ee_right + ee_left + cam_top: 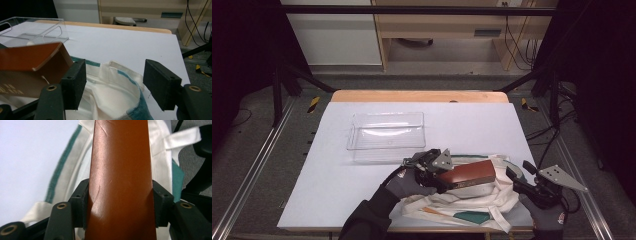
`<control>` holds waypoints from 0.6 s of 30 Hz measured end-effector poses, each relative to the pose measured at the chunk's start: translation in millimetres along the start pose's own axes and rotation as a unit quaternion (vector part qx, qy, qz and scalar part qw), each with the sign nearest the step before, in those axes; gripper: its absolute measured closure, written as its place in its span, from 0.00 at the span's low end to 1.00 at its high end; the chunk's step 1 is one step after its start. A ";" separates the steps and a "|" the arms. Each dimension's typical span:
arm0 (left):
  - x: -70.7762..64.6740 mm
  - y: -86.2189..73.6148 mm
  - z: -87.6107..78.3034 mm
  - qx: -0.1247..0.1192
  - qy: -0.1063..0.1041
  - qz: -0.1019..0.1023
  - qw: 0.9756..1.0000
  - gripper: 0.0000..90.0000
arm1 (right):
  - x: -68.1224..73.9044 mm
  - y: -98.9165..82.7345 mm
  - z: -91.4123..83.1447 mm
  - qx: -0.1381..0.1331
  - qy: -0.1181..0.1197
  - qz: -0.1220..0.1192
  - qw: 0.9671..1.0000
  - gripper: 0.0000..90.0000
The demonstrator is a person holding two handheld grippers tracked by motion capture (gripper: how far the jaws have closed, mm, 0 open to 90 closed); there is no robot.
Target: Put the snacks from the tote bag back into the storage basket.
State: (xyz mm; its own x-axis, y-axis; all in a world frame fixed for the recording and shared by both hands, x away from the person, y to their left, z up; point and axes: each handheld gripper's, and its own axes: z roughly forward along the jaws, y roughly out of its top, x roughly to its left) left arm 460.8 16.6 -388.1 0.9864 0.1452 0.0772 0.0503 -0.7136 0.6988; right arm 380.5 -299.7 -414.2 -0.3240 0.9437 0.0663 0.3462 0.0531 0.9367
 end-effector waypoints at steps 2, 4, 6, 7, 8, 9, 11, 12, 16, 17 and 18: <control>0.7 2.3 -6.2 -0.001 0.003 0.000 1.000 0.48 | 0.0 -0.6 0.7 0.002 -0.001 0.002 1.000 0.39; 1.7 3.2 -12.9 -0.003 0.005 -0.002 1.000 0.48 | -0.2 -1.3 1.3 0.002 -0.001 -0.001 1.000 0.39; 2.3 2.7 -18.9 -0.002 0.006 -0.004 1.000 0.48 | 0.3 -1.5 1.5 0.002 0.000 0.000 1.000 0.39; 2.5 2.2 -20.8 -0.004 0.005 -0.004 1.000 0.48 | 0.3 -1.6 1.7 0.002 -0.001 -0.002 1.000 0.38; 2.6 1.6 -22.7 -0.004 0.005 -0.004 1.000 0.48 | 0.4 -1.7 1.8 0.002 -0.001 -0.002 1.000 0.37; 2.4 0.6 -25.4 -0.007 0.008 -0.004 1.000 0.48 | 0.6 -1.7 2.0 0.000 0.000 -0.003 1.000 0.36; 1.9 -1.0 -30.1 -0.009 0.010 -0.005 1.000 0.48 | 1.7 -1.2 1.8 0.000 0.001 -0.004 1.000 0.35; 2.0 -1.8 -33.0 -0.006 0.011 -0.003 1.000 0.48 | 2.2 -0.9 1.8 -0.001 0.001 -0.005 1.000 0.34; 1.3 -6.2 -42.8 -0.012 0.016 -0.009 1.000 0.48 | 4.8 0.5 2.4 -0.002 0.002 -0.011 1.000 0.33; 1.5 -8.1 -46.7 -0.013 0.018 -0.008 1.000 0.48 | 5.6 0.9 2.6 -0.002 0.002 -0.011 1.000 0.32; 2.1 -9.7 -50.0 -0.013 0.019 -0.008 1.000 0.48 | 7.0 1.4 3.0 -0.002 0.003 -0.011 1.000 0.32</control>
State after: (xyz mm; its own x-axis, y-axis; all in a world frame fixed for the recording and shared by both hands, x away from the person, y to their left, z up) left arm 454.6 58.1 -359.1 0.9789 0.1824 0.0926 0.0611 -0.6926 0.7187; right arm 381.3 -292.0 -413.4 -0.3367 0.9404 0.0474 0.3352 0.0727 0.9393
